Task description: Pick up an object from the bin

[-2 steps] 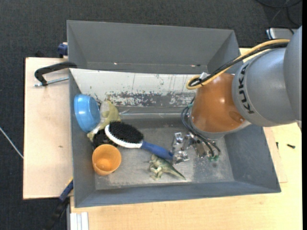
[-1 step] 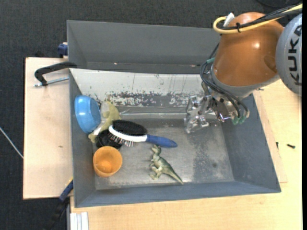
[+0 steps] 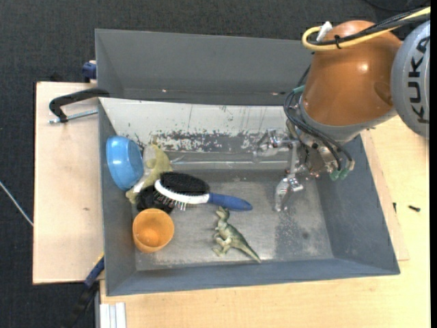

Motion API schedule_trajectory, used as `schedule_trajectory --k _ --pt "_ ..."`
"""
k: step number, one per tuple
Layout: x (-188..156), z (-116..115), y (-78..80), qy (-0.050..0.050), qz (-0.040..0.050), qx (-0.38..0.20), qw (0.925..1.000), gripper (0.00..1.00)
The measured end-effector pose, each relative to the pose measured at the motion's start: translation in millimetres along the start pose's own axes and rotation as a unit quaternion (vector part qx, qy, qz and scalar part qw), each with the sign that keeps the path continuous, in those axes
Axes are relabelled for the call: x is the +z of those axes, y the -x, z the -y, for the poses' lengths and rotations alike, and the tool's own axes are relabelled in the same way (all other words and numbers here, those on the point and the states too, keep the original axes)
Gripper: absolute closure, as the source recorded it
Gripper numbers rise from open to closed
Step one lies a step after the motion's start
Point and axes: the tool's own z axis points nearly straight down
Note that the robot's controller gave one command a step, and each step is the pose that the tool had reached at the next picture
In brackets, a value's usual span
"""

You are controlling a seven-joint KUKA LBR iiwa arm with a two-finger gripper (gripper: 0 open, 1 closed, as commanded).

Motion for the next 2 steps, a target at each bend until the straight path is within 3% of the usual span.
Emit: schedule_trajectory --k 1,2 --pt "139.8 -37.2 26.7 0.001 -0.0016 -0.164 0.9864 0.0" --pt "173.6 -32.1 31.9 0.001 -0.0011 -0.121 0.9926 0.0"
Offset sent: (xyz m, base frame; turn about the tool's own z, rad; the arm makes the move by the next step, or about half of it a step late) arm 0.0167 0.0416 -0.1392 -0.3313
